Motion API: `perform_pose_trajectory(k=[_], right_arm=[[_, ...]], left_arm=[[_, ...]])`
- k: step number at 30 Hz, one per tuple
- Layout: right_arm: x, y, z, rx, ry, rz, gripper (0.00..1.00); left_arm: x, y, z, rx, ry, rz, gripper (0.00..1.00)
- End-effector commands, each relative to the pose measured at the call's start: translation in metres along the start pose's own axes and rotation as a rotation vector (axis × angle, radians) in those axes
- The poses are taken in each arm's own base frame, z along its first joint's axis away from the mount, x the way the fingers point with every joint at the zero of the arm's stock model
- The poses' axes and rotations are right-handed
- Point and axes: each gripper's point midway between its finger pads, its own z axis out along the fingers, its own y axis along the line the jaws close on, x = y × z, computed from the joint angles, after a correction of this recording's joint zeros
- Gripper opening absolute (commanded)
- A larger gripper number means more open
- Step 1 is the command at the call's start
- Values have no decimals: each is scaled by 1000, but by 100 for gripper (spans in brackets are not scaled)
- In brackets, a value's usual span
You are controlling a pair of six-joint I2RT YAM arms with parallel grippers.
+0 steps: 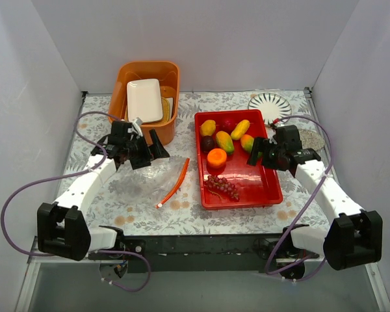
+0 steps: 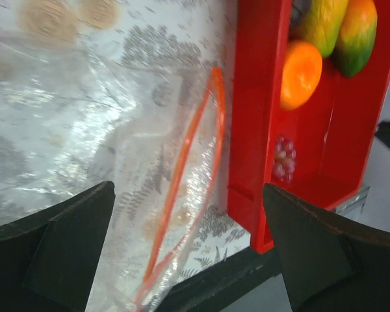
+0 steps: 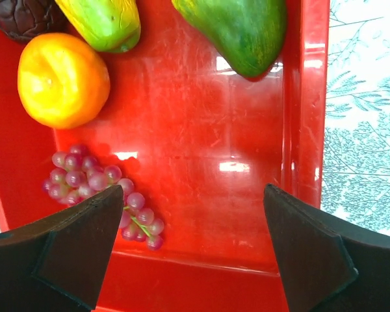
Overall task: Place the food in the zip-top bag and seal the zipper
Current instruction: Pick up the zipper food storage bag at the center of the board.
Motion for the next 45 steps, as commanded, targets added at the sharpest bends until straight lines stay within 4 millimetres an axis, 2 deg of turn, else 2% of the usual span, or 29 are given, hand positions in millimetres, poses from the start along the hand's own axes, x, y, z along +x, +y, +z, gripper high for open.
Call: perform_pose_trajectory(k=[1, 2, 7, 9, 10, 14, 17, 20, 22, 25, 34, 41, 45], right_arm=[[-33, 17, -5, -39, -52, 48, 95], [-35, 19, -5, -47, -55, 52, 94], [-44, 27, -11, -82, -69, 7, 92], [-45, 26, -14, -77, -62, -28, 91], [-46, 26, -16, -78, -63, -37, 91], [-48, 28, -20, -89, -81, -70, 92], [-45, 35, -22, -136, -78, -73, 92], [-40, 38, -22, -160, -70, -62, 92], [-38, 43, -23, -187, -67, -65, 92], [-34, 43, -21, -194, -56, -62, 92], [-26, 44, -19, -211, -40, -51, 91], [-19, 41, -19, -205, -34, -49, 91], [-16, 39, -17, -199, -26, -45, 91]], left_arm=[[8, -23, -10, -65, -36, 132, 98], [14, -29, -11, -69, -32, 157, 98], [14, -27, -19, -163, -95, 172, 98], [21, -36, -18, -151, -93, 168, 94], [23, -38, -16, -161, -97, 172, 93], [52, -62, 1, -175, -40, 240, 88], [73, -64, 18, -226, 23, 298, 87], [91, -55, 28, -296, 70, 348, 86], [94, -37, 32, -375, 68, 370, 86], [96, -22, 35, -445, 66, 395, 83], [93, -28, 48, -511, -8, 502, 78], [96, -12, 57, -637, -61, 611, 73], [93, -1, 58, -701, -96, 615, 61]])
